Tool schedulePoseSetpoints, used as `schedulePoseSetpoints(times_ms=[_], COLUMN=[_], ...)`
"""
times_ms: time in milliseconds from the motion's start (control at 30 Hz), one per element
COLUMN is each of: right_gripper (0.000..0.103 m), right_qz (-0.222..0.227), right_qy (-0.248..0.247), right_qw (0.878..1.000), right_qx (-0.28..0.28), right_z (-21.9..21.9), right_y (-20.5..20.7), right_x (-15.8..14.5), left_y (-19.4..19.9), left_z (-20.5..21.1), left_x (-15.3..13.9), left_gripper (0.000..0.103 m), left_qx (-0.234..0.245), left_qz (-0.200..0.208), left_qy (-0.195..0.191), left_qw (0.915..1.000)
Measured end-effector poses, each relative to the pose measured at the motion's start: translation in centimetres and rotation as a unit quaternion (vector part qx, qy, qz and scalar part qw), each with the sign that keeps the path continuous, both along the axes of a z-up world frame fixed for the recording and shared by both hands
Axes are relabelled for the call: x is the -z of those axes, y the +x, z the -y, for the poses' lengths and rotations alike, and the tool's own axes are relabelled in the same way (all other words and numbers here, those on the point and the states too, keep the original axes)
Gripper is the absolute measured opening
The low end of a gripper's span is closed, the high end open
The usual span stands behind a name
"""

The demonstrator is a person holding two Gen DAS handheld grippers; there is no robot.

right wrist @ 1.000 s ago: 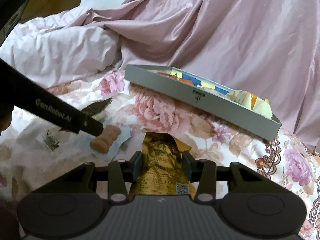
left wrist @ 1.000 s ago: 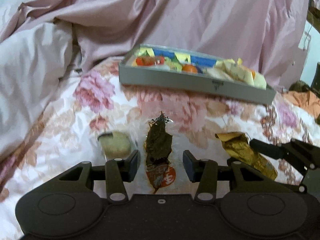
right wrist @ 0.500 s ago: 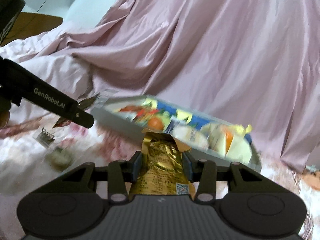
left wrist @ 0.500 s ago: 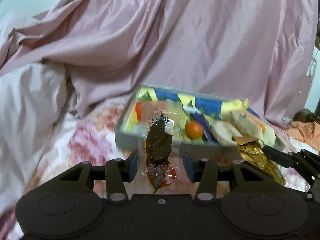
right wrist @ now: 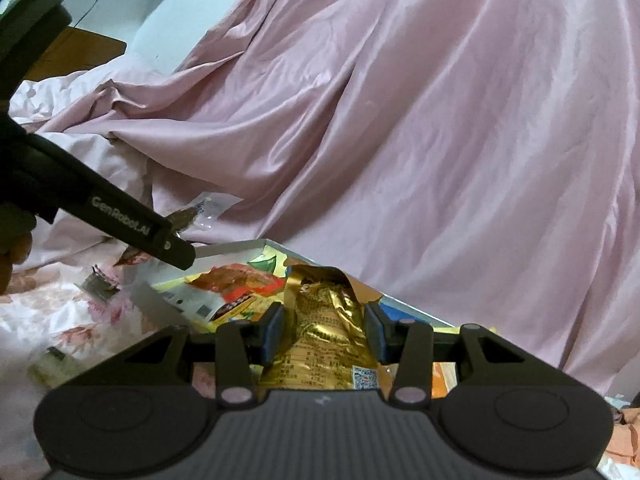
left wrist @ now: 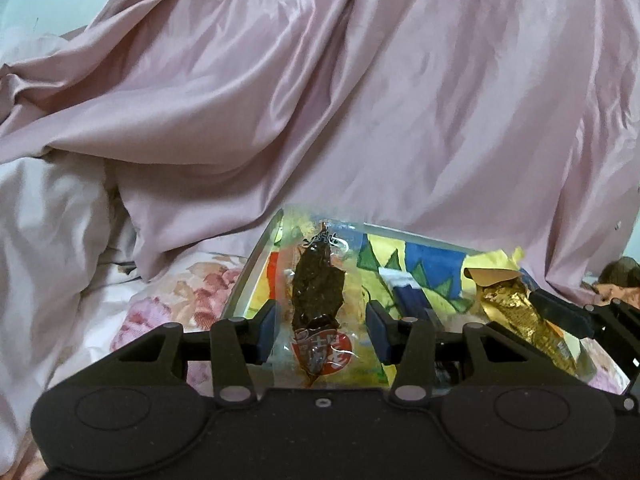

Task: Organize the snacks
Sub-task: 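Carry the brown snack and yellow pack over the grey tray with both grippers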

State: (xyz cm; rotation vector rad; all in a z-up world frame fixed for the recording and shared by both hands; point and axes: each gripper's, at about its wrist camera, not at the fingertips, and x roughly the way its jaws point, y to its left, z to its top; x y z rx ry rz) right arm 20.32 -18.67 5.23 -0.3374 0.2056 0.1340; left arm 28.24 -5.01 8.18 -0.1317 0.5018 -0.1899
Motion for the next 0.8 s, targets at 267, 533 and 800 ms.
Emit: schedulePoseSetpoints(times_ms=[267, 533, 800], right_gripper=[0.048, 0.048, 0.048], right_qz=[-0.002, -0.015, -0.024], right_qy=[0.012, 0.017, 0.018], right_qw=[1.000, 1.000, 1.000], right_qx=[-0.007, -0.011, -0.010], right_z=[-0.4, -0.9, -0.9], right_y=[3.3, 5.7, 6.9], right_x=[-0.3, 0.1, 1.2], left_y=[2.9, 4.4, 5.7], left_z=[-0.1, 0.2, 0.7], left_x=[0.3, 1.2, 1.2], left_gripper=[0.049, 0.049, 0.049], left_qx=[-0.014, -0.015, -0.012], left_qz=[0.003, -0.008, -0.012], left_qy=[-0.004, -0.001, 0.003], left_qw=[0.9999, 0.9999, 0.9999])
